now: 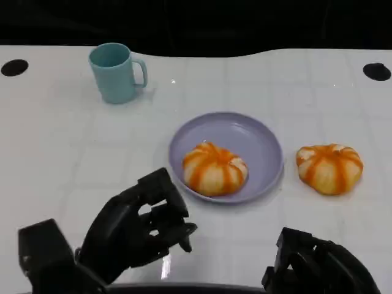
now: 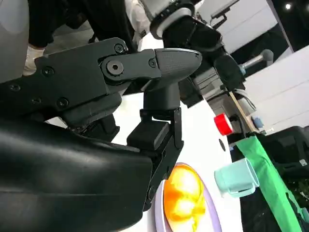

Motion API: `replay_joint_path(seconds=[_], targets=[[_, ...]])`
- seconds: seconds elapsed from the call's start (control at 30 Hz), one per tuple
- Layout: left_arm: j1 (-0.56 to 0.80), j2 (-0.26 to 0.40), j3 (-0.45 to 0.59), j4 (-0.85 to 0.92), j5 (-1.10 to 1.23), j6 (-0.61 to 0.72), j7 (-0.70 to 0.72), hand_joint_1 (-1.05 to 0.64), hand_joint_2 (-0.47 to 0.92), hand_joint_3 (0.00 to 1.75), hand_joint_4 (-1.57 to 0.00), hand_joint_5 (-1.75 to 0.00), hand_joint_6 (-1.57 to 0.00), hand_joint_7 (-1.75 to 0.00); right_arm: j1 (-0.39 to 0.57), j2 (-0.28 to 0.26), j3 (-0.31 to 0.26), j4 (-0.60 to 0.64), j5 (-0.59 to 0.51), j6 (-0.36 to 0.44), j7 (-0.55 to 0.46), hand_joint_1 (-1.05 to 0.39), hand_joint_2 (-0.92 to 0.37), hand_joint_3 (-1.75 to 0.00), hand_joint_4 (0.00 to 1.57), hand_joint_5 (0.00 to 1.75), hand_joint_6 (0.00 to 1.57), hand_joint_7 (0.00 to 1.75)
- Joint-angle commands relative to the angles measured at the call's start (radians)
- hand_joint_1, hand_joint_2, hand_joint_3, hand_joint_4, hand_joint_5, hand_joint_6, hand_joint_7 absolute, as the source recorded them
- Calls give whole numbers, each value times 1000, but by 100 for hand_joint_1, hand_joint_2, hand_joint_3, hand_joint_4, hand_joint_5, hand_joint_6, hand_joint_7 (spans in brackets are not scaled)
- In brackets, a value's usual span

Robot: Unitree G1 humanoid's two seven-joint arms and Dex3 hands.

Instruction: Grasp the bread from the table and place it into the plate.

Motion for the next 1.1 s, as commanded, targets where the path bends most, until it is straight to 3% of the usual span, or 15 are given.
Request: replay_joint_path(seconds=[0.03,0.43,1.1], targets=[[73,-2,9,-43,-40,51,-31,-56,92,16,-71,-175,-51,-175,4,-11,-4,0,10,-5,12,-72,-92,-25,86,160,76,142],[169,-47,25,-37,-123,88,-114,-59,92,14,-75,-175,-53,-175,9,-22,-21,4,21,-2,30,-71,-92,-24,87,160,77,139],[144,-47,65,10,-115,114,-173,-62,92,10,-74,-175,-52,-175,1,-29,-40,42,23,-17,50,-71,-92,-25,85,161,76,138]])
